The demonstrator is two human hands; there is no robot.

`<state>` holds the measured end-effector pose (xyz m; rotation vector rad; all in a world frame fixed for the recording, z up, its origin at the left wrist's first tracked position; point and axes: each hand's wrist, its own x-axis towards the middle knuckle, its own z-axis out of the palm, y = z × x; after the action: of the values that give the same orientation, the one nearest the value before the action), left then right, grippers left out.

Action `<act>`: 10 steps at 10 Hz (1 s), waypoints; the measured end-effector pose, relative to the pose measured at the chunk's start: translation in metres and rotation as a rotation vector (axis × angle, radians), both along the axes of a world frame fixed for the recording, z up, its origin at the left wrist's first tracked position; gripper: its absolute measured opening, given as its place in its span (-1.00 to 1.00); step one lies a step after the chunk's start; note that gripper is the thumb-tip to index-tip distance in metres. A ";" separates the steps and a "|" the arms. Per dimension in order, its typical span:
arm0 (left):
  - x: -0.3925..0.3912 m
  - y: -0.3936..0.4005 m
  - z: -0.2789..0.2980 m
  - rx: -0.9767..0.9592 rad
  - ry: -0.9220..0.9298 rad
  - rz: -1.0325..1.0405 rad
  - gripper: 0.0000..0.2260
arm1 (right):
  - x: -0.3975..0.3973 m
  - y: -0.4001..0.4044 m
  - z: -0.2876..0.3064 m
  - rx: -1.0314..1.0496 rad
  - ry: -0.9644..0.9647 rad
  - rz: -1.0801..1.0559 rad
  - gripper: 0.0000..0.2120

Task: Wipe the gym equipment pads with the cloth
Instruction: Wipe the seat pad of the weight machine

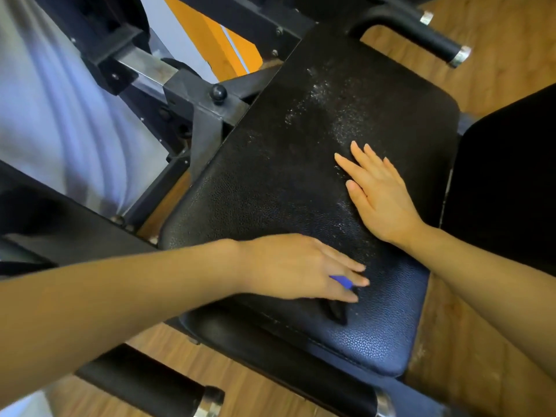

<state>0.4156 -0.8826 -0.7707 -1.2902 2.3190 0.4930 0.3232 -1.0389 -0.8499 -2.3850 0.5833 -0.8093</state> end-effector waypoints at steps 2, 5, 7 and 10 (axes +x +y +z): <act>0.017 0.018 0.027 -0.241 0.040 -0.210 -0.76 | 0.002 0.000 0.001 -0.021 -0.005 -0.004 -0.52; -0.027 -0.011 -0.011 -0.138 0.120 -0.319 -0.73 | 0.001 0.001 -0.004 -0.032 -0.019 -0.008 -0.53; 0.049 -0.048 0.067 -0.480 -0.133 -0.152 -0.73 | 0.002 -0.002 -0.003 0.007 -0.036 0.015 -0.53; -0.019 -0.015 0.007 -0.161 0.128 -0.294 -0.67 | -0.003 -0.006 -0.001 0.033 -0.035 0.014 -0.57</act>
<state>0.3969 -0.8975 -0.7634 -0.9837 2.6445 0.3031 0.3200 -1.0451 -0.8512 -2.3377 0.5607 -0.8275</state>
